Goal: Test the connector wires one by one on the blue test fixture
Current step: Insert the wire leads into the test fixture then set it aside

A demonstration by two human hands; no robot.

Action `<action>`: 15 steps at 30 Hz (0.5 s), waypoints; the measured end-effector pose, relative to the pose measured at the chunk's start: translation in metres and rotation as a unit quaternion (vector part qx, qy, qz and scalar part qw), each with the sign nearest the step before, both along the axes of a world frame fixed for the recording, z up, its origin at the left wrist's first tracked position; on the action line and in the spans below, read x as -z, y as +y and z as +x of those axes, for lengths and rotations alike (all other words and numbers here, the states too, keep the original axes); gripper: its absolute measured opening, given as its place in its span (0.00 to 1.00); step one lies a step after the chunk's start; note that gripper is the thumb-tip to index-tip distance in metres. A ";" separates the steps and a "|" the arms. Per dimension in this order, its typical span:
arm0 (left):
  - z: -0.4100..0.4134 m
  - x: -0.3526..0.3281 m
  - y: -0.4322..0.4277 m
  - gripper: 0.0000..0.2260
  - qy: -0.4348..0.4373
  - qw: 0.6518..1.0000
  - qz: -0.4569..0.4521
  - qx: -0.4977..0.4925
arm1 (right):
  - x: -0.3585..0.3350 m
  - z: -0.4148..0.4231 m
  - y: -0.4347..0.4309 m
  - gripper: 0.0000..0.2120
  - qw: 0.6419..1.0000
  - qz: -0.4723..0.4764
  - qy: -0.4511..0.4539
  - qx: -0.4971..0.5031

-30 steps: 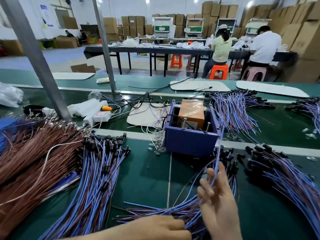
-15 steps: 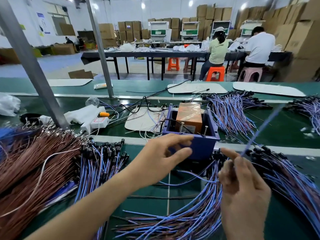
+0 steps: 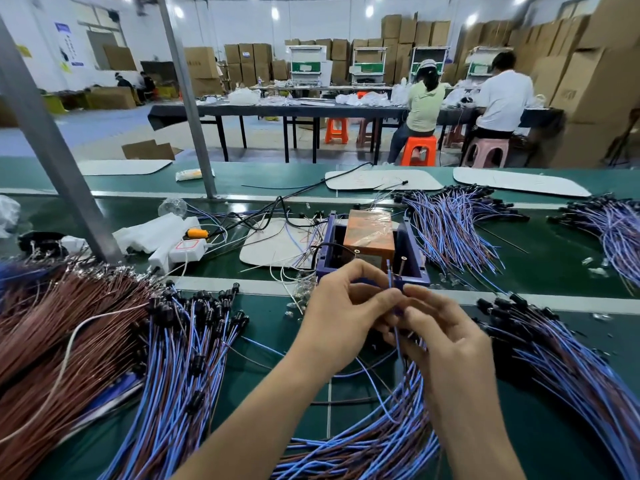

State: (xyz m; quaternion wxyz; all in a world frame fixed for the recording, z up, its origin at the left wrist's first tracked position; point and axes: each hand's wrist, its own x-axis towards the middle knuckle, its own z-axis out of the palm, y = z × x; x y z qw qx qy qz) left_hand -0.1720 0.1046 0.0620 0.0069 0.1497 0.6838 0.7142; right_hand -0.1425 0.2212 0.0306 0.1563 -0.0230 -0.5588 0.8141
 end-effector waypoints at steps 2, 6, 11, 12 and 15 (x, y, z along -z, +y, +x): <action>-0.005 0.002 0.003 0.05 0.003 1.000 -0.003 -0.018 | -0.006 -0.006 0.002 0.09 0.999 0.038 0.009 0.003; -0.017 0.002 0.007 0.04 -0.050 0.997 0.047 -0.022 | -0.010 -0.017 0.004 0.10 0.999 0.033 0.018 0.004; -0.030 0.010 0.006 0.04 -0.070 0.997 0.027 -0.029 | 0.000 -0.031 0.010 0.11 0.998 0.039 0.010 0.042; -0.032 0.012 0.005 0.04 -0.079 0.996 0.035 -0.029 | 0.004 -0.035 0.014 0.10 0.997 0.037 0.004 0.066; -0.045 0.016 -0.005 0.04 -0.109 0.991 0.064 -0.039 | 0.016 -0.048 0.032 0.10 0.991 0.047 -0.032 0.121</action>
